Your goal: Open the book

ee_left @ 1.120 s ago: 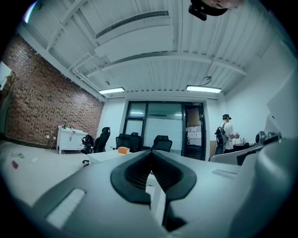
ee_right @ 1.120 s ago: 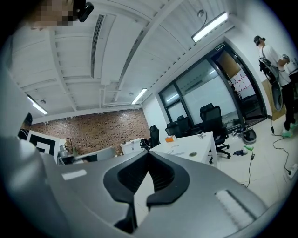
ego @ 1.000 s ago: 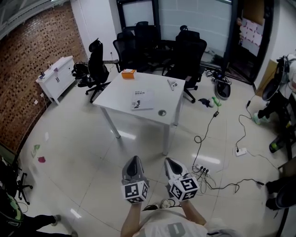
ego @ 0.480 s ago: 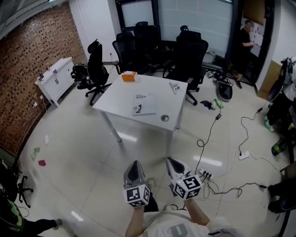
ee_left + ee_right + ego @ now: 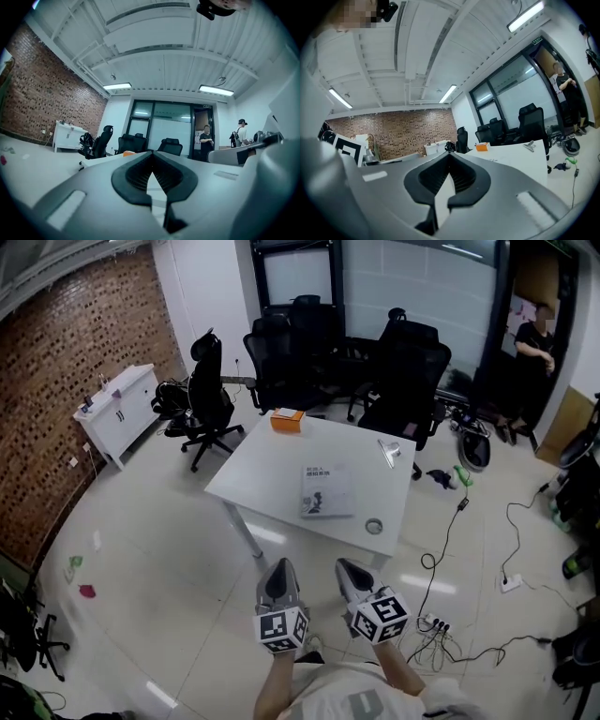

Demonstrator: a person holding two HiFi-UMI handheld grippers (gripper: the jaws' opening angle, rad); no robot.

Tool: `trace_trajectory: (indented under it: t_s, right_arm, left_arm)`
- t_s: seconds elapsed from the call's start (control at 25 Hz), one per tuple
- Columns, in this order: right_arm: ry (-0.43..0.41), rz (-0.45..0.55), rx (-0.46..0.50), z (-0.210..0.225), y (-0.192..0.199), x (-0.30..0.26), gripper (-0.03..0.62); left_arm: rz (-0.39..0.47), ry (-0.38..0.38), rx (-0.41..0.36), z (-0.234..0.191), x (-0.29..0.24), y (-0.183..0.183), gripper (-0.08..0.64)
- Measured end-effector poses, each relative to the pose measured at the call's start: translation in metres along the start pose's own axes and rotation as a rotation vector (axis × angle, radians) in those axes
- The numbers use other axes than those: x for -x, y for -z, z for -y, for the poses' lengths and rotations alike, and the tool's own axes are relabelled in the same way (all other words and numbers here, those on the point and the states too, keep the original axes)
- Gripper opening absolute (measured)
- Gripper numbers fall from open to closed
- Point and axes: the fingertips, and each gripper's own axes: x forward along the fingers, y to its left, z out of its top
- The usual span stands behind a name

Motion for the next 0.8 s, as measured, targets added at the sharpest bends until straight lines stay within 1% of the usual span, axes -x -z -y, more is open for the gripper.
trace_trajectory:
  t_s: [0.08,0.16,0.32,0.4,0.52,0.64,0.8]
  right_arm:
    - [0.011,0.011,-0.004,0.002,-0.008,-0.032,0.003]
    - [0.037,0.006,-0.01,0.009,-0.008,-0.057,0.003]
    - [0.089,-0.052,-0.055,0.027,0.013,-0.082,0.003]
    - [0.101,-0.069,-0.067,0.039,0.016,-0.092,0.003]
    - [0.1,-0.07,-0.074,0.064,0.009,-0.114,0.003]
    - [0.089,-0.071,-0.075,0.087,0.003,-0.136,0.003]
    - [0.078,-0.061,-0.066,0.118,-0.012,-0.159,0.003]
  left_arm:
    - [0.005,0.033,0.001,-0.017,-0.029,-0.01,0.018]
    - [-0.009,0.071,-0.003,-0.026,-0.055,-0.011,0.018]
    - [-0.071,0.116,0.003,-0.032,-0.089,0.012,0.018]
    - [-0.08,0.134,0.003,-0.03,-0.104,0.017,0.018]
    - [-0.072,0.138,0.008,-0.028,-0.135,0.018,0.018]
    - [-0.062,0.117,0.012,-0.032,-0.166,0.017,0.018]
    - [-0.043,0.095,-0.015,-0.03,-0.204,0.012,0.018]
